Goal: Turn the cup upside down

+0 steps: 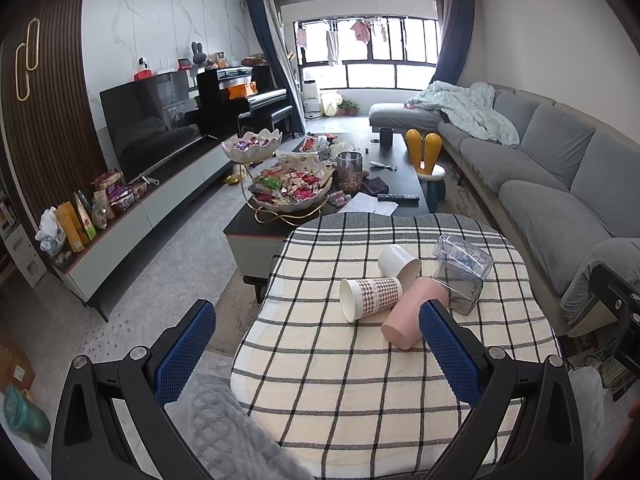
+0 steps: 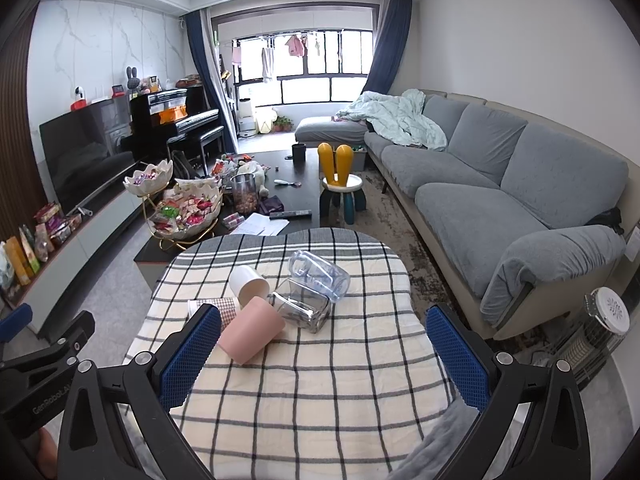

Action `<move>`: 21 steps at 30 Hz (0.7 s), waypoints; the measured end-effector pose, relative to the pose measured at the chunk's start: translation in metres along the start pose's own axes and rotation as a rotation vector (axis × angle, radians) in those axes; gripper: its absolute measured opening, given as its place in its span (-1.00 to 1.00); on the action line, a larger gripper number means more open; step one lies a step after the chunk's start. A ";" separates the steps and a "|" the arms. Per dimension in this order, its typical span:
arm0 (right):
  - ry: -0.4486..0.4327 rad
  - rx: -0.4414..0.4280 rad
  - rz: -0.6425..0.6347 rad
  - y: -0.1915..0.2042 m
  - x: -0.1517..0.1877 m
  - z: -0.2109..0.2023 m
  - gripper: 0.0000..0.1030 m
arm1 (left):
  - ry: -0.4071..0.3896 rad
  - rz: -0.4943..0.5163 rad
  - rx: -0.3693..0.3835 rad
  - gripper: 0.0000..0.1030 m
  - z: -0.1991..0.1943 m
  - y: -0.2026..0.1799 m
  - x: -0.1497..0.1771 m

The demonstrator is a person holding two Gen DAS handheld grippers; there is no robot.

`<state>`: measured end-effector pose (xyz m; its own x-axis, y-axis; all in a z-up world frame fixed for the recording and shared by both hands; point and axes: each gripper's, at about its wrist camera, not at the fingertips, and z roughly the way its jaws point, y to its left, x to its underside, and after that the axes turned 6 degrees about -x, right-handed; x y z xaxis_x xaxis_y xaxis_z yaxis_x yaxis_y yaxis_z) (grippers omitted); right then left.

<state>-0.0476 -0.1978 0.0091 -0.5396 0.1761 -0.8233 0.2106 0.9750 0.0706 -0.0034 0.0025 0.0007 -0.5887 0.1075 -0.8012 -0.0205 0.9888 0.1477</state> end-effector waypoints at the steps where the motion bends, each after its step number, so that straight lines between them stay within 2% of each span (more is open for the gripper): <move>1: 0.000 0.000 0.000 0.000 0.000 0.000 0.99 | 0.000 0.001 -0.001 1.00 0.000 0.000 0.000; 21: 0.000 0.000 0.001 0.000 0.001 -0.001 0.99 | 0.004 -0.002 0.004 1.00 0.000 0.000 0.001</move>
<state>-0.0483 -0.1973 0.0090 -0.5397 0.1767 -0.8231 0.2107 0.9750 0.0712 -0.0038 0.0025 -0.0001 -0.5919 0.1055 -0.7991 -0.0182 0.9894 0.1442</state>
